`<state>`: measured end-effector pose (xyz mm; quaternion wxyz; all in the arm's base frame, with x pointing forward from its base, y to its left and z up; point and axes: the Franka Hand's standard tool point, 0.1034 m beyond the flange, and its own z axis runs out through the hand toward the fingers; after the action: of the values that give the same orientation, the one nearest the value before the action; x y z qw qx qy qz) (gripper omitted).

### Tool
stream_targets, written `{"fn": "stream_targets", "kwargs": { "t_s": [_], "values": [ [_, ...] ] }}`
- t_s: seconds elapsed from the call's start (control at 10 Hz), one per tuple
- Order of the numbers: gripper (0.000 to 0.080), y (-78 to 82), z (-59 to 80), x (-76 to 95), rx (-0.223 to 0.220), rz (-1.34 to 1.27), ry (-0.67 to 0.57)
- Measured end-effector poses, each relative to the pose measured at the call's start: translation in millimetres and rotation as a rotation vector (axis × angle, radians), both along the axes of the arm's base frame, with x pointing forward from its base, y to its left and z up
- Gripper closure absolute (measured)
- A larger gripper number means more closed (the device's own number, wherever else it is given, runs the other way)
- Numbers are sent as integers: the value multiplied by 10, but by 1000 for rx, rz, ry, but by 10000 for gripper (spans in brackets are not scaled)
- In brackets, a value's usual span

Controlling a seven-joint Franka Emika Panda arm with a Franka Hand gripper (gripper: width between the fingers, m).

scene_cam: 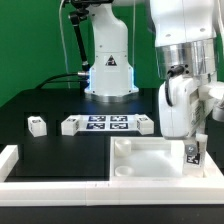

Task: Assemble square table

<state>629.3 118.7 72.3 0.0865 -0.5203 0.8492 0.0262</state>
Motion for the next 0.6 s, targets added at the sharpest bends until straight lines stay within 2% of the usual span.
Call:
{"fn": "stream_targets", "kwargs": {
  "t_s": [0.3,0.4,0.5,0.6],
  "values": [
    [497,3,-13,-9,-6,31,-2],
    [278,3,-17,-11,-6,35,-2],
    [278,10,-16,-12,-7,41,-3],
    [173,57,35,-31,-5,73,-10]
  ]
}}
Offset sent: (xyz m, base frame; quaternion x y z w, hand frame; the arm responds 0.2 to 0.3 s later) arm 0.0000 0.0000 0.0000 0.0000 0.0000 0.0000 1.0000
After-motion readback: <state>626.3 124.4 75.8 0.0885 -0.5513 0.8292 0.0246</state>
